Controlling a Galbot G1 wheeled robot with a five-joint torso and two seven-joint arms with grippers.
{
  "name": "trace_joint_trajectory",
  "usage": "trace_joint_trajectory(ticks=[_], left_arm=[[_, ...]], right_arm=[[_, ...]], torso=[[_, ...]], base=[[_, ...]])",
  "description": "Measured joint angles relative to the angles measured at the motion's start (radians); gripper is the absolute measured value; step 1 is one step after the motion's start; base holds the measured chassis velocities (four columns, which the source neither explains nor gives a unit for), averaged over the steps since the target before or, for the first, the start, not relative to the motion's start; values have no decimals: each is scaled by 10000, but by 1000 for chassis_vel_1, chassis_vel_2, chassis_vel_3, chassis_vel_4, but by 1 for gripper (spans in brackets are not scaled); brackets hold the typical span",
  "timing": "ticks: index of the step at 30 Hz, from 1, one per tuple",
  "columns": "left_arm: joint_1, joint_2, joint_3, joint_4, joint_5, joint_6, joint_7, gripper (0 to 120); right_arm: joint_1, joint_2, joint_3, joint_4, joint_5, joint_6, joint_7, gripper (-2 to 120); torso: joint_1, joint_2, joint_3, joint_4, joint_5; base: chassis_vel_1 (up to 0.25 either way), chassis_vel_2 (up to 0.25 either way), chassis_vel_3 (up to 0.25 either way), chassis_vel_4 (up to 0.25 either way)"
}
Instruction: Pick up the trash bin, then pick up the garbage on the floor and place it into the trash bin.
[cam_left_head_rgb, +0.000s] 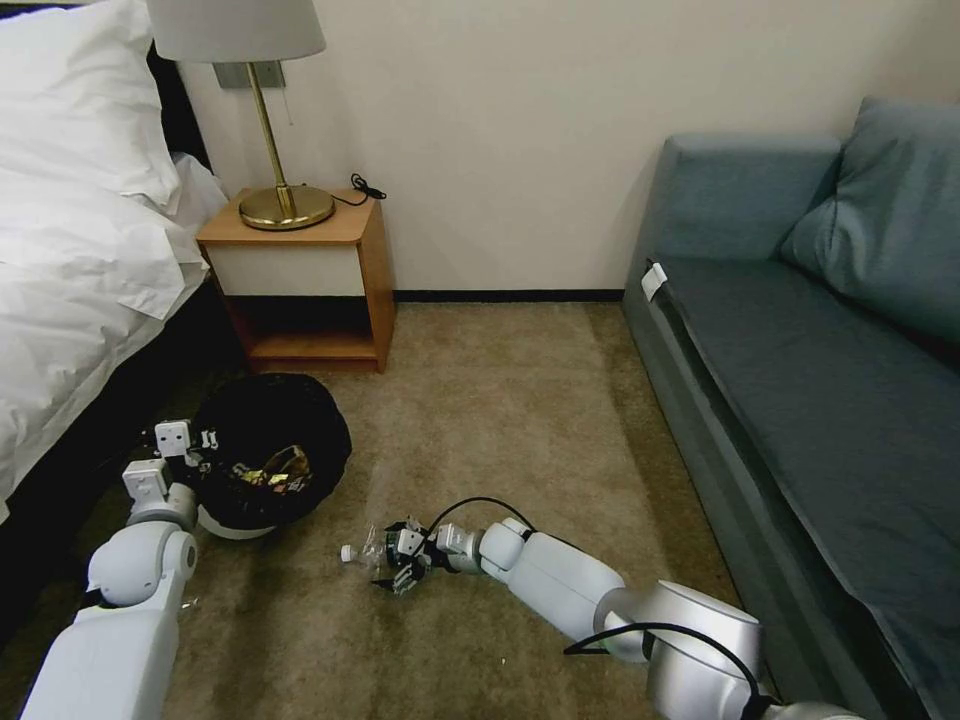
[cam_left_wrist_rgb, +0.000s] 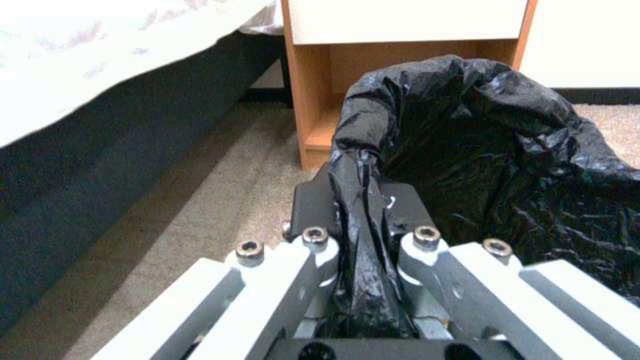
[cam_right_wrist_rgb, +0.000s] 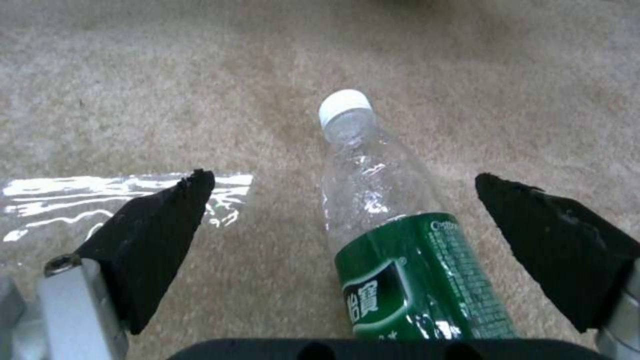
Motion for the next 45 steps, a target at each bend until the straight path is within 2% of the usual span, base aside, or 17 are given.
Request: trace_joint_trajectory(ticks=[9,36,45], left_arm=[[-202,213,-64,103,-222,-1,9,6],[-76,211,-69,-22,-214,11,5,6],[-57,221,-69,-65,-205,25,-6,6]], right_arm=[[-106,0,0,61,209,187,76,100],[-166,0,27,89,191,495,-144,100],[-170,0,23,139,186,504,-148,100]], torso=[[0,0,0,0,0],[-1,0,-2,0,1],[0,0,-1,-2,0]], base=[[0,0,0,0],[0,0,0,0],[-83,74,83,-75]])
